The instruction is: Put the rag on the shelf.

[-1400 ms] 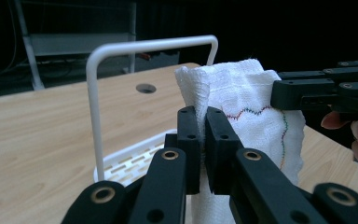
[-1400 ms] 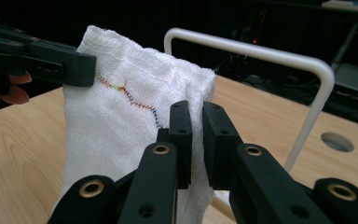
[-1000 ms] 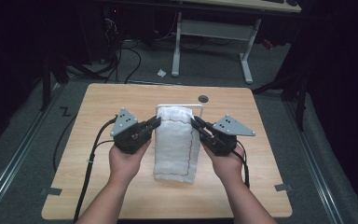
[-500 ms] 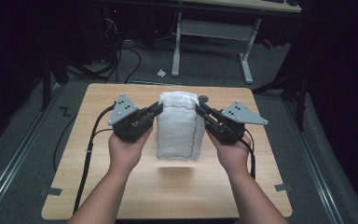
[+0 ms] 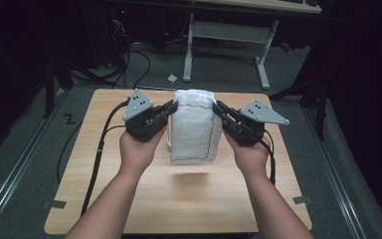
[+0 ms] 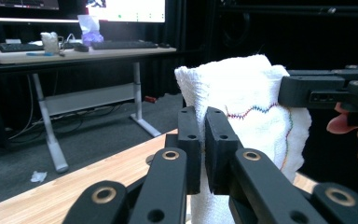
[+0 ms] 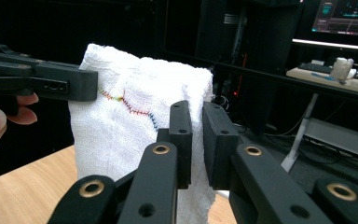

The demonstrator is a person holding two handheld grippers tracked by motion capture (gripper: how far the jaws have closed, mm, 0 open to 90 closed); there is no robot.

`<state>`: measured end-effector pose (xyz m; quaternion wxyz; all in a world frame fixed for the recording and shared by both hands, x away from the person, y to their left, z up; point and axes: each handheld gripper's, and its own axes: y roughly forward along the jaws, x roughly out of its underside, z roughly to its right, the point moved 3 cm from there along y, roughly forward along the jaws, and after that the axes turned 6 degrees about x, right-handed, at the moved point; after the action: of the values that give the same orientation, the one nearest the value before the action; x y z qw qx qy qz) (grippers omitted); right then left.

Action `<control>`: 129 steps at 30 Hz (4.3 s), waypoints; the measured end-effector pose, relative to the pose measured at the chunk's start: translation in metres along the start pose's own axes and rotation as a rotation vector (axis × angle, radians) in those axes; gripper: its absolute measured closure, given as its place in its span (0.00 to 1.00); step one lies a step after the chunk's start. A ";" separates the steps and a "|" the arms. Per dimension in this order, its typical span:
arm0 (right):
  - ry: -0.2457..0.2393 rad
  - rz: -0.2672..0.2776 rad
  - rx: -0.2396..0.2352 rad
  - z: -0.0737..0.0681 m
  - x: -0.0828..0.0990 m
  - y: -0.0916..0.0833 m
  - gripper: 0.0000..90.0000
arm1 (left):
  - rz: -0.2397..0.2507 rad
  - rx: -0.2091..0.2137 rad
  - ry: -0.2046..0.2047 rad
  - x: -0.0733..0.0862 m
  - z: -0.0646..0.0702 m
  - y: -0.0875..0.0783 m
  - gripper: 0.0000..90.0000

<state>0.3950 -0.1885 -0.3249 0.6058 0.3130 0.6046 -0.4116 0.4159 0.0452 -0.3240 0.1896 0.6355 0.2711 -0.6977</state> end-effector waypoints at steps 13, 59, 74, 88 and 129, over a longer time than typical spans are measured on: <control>0.041 0.006 0.011 0.018 -0.010 0.034 0.92 | 0.025 -0.043 -0.012 -0.012 -0.031 0.025 0.96; 0.065 -0.233 0.035 0.074 0.019 0.149 0.92 | -0.188 -0.115 -0.126 0.023 -0.116 0.111 0.95; 0.128 -0.328 0.000 0.084 0.039 0.163 0.72 | -0.231 -0.117 -0.190 0.054 -0.126 0.105 0.87; 0.090 -0.337 0.028 0.084 0.041 0.151 0.70 | -0.195 -0.126 -0.205 0.053 -0.126 0.087 0.70; -0.036 -0.322 0.045 0.031 0.116 -0.007 0.49 | -0.334 -0.058 -0.125 0.168 -0.026 -0.064 0.58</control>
<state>0.3955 -0.2325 -0.4369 0.5353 0.2183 0.6267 -0.5225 0.3773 0.1244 -0.4828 0.1056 0.5314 0.3804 -0.7495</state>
